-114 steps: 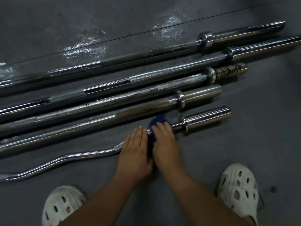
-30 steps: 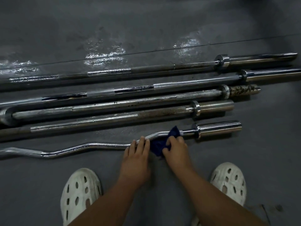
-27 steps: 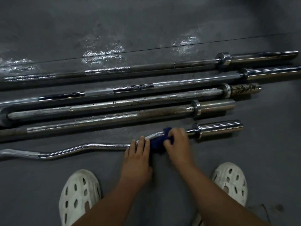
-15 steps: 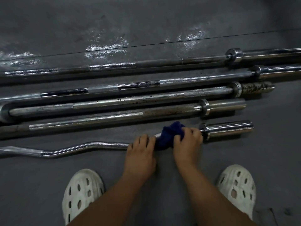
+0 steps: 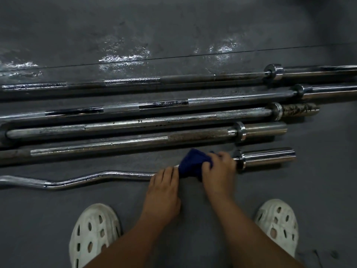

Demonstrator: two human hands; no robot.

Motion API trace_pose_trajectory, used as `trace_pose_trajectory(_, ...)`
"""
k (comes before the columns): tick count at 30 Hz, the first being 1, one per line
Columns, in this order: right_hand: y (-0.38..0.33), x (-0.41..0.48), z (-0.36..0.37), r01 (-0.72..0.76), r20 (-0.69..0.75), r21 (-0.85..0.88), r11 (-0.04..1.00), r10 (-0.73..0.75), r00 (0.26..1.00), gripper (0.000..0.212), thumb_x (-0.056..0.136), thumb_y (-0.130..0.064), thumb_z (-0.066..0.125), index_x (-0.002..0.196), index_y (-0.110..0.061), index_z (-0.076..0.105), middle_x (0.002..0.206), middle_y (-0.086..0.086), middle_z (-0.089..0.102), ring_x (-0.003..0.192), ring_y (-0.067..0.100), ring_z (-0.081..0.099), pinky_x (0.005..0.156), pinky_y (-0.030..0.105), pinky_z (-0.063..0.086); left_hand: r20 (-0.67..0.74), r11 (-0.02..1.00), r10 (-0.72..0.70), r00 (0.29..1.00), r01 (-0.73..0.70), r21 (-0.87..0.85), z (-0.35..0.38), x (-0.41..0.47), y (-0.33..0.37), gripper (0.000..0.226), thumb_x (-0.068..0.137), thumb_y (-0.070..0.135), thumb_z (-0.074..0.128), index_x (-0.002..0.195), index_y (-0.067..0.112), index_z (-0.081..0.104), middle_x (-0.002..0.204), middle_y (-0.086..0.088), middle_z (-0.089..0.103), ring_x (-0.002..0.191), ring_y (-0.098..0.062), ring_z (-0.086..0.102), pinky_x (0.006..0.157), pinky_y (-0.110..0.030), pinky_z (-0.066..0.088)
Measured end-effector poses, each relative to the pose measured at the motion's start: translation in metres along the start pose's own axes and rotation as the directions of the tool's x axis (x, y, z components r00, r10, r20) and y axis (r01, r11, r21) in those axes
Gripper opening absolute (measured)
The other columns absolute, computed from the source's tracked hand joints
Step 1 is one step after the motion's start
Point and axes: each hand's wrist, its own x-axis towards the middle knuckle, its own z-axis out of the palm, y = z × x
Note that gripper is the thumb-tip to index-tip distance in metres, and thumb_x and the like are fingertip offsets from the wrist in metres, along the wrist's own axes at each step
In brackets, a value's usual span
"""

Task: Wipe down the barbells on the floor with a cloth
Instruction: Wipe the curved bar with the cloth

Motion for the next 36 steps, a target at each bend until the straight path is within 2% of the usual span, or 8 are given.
trace_pose_trajectory(2,-0.013,-0.006,-0.002,-0.181,-0.038,0.005,0.984,0.181,0.983,0.031,0.078,-0.015,0.058,0.105,-0.01,0.072,0.117,0.012,0.056,0.105,0.033,0.049,0.09,0.04,0.046,-0.01,1.0,-0.002,1.0,0.002,-0.006,0.002,0.001,-0.001,0.085,0.054,0.031,0.063,0.134,0.002,0.056,0.129,-0.016,0.055,0.112,-0.033,0.055,0.098,-0.046,0.05)
trace_pose_trajectory(6,-0.031,-0.022,0.008,0.488,0.184,-0.035,0.872,-0.474,0.861,0.043,0.07,-0.02,0.05,0.109,-0.012,0.068,0.114,0.011,0.059,0.098,0.03,0.054,0.087,0.039,0.05,0.002,1.0,0.012,1.0,-0.012,-0.004,0.006,0.001,0.001,0.083,0.055,0.033,0.064,0.13,-0.001,0.056,0.129,-0.02,0.055,0.113,-0.036,0.056,0.102,-0.049,0.048)
trace_pose_trajectory(12,-0.001,-0.003,-0.009,-0.17,0.017,0.013,0.985,0.17,0.985,0.033,0.08,-0.004,0.061,0.111,-0.007,0.07,0.124,0.012,0.053,0.111,0.033,0.045,0.094,0.04,0.045,-0.02,1.0,-0.018,1.0,0.018,-0.005,0.003,0.004,0.005,0.084,0.056,0.028,0.069,0.134,0.0,0.052,0.127,-0.016,0.053,0.11,-0.032,0.053,0.098,-0.046,0.05)
trace_pose_trajectory(17,-0.004,-0.008,-0.009,0.297,0.186,0.079,0.952,-0.307,0.934,0.044,0.07,0.004,0.06,0.108,-0.016,0.069,0.113,0.01,0.056,0.1,0.031,0.052,0.083,0.036,0.048,0.002,0.999,-0.031,1.0,0.031,0.03,0.004,0.006,0.008,0.082,0.064,0.031,0.056,0.138,-0.001,0.048,0.133,-0.019,0.05,0.114,-0.035,0.05,0.102,-0.049,0.045)
trace_pose_trajectory(21,0.01,0.004,-0.015,-0.283,-0.078,0.078,0.956,0.289,0.954,0.029,0.08,-0.004,0.057,0.104,-0.011,0.071,0.123,0.011,0.053,0.113,0.034,0.049,0.095,0.034,0.039,-0.003,0.999,-0.021,1.0,0.021,0.044,0.004,0.006,0.006,0.081,0.063,0.031,0.053,0.137,-0.003,0.048,0.131,-0.019,0.05,0.111,-0.037,0.05,0.099,-0.049,0.047)
trace_pose_trajectory(26,-0.024,-0.041,0.011,0.437,0.195,-0.015,0.9,-0.426,0.884,0.065,0.069,-0.009,0.066,0.132,-0.005,0.054,0.137,0.017,0.046,0.118,0.036,0.045,0.098,0.04,0.046,0.031,0.998,0.014,0.999,-0.016,0.056,0.004,0.005,0.003,0.082,0.072,0.034,0.057,0.144,0.003,0.036,0.14,-0.016,0.041,0.123,-0.033,0.043,0.109,-0.046,0.038)
trace_pose_trajectory(31,-0.004,-0.014,-0.007,-0.244,-0.015,0.145,0.959,0.249,0.968,0.044,0.079,0.004,0.061,0.121,-0.007,0.067,0.132,0.015,0.05,0.119,0.033,0.042,0.102,0.036,0.037,-0.019,1.0,-0.003,1.0,0.003,0.013,0.005,0.004,-0.001,0.079,0.066,0.029,0.058,0.139,0.001,0.047,0.133,-0.016,0.05,0.117,-0.032,0.05,0.105,-0.045,0.045)
trace_pose_trajectory(36,-0.028,-0.019,-0.004,0.031,0.05,0.274,0.961,-0.046,0.998,0.043,0.075,0.007,0.058,0.114,-0.013,0.057,0.11,0.002,0.052,0.103,0.022,0.05,0.092,0.03,0.043,-0.024,1.0,0.018,1.0,-0.018,-0.016,0.002,0.005,-0.004,0.08,0.065,0.028,0.053,0.14,0.002,0.046,0.136,-0.015,0.048,0.119,-0.032,0.049,0.106,-0.043,0.044)
